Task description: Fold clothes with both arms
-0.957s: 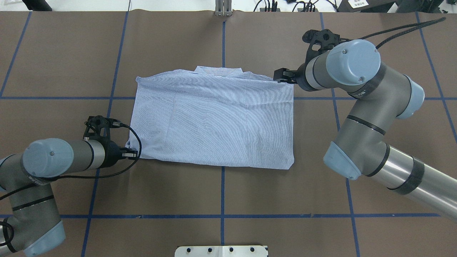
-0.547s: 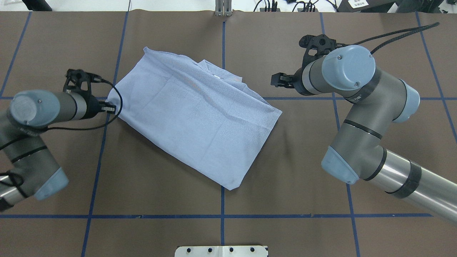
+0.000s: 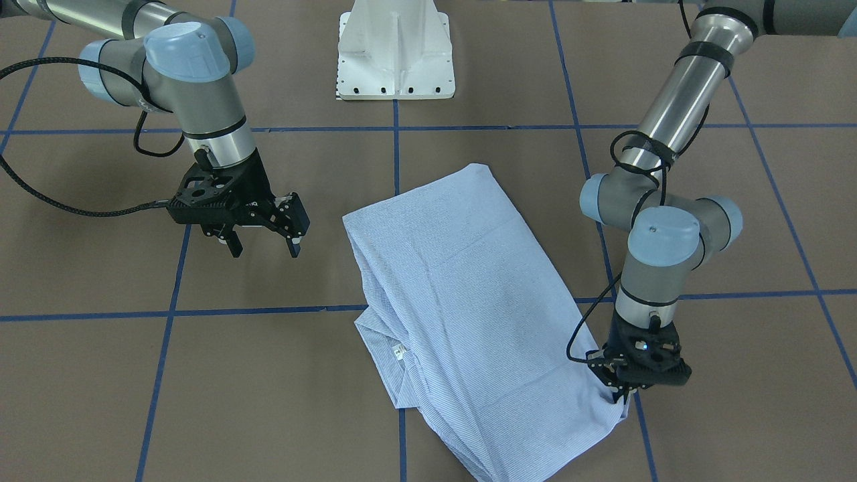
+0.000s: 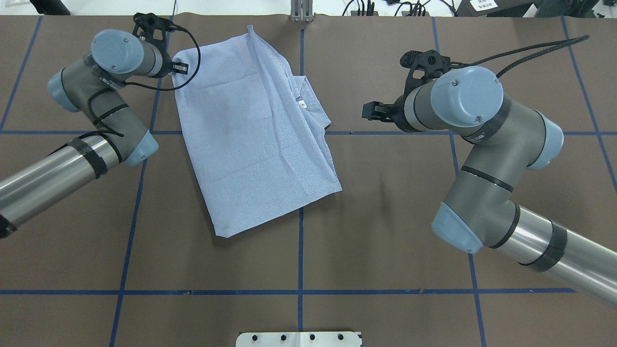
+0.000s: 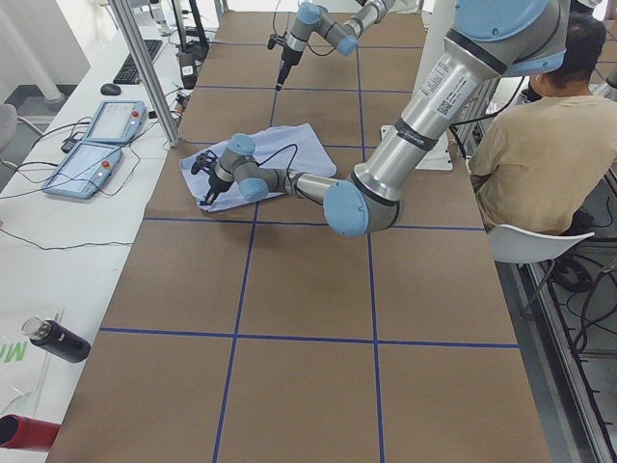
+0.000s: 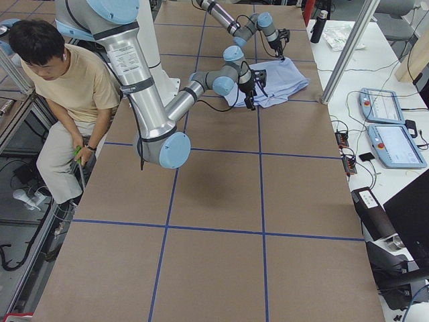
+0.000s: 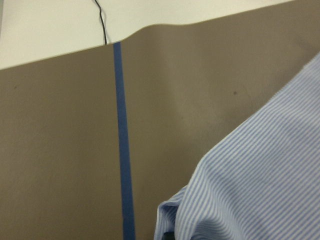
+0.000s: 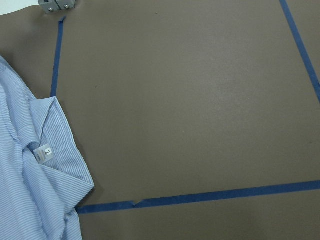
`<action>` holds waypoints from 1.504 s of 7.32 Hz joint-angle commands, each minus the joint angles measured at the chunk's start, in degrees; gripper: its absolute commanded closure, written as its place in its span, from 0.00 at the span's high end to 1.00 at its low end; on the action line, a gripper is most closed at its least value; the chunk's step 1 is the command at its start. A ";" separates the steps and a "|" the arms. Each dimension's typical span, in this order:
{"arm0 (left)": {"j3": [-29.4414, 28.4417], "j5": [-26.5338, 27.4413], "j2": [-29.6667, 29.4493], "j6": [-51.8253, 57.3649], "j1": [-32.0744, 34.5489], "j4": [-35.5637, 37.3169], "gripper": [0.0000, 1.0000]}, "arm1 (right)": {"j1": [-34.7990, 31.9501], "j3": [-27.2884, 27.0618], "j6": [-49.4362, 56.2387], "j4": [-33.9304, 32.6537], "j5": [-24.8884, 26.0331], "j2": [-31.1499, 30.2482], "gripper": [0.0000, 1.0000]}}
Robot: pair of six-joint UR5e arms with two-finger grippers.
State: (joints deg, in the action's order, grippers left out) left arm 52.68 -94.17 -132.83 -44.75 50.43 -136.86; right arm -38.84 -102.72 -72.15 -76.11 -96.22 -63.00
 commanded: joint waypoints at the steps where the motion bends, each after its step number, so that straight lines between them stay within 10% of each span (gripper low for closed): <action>1: -4.52 -0.31 -3.40 4.28 0.98 -3.85 0.99 | 0.61 0.24 -0.01 0.00 -0.02 0.33 1.00; 4: 12.64 -17.48 6.31 9.49 8.70 -0.45 1.00 | 3.94 3.04 -7.89 -0.79 1.72 5.49 1.00; 7: 26.83 -17.01 15.65 3.13 7.58 -0.43 1.00 | 6.75 15.41 -20.44 -0.70 5.85 14.81 0.96; 11: 27.39 -14.20 16.37 -0.34 3.98 -0.61 1.00 | 12.37 16.24 -32.23 -0.70 11.82 14.31 0.84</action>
State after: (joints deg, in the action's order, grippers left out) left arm 80.08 -109.09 -116.56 -44.51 55.21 -137.44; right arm -28.41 -86.65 -100.80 -76.79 -86.94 -48.43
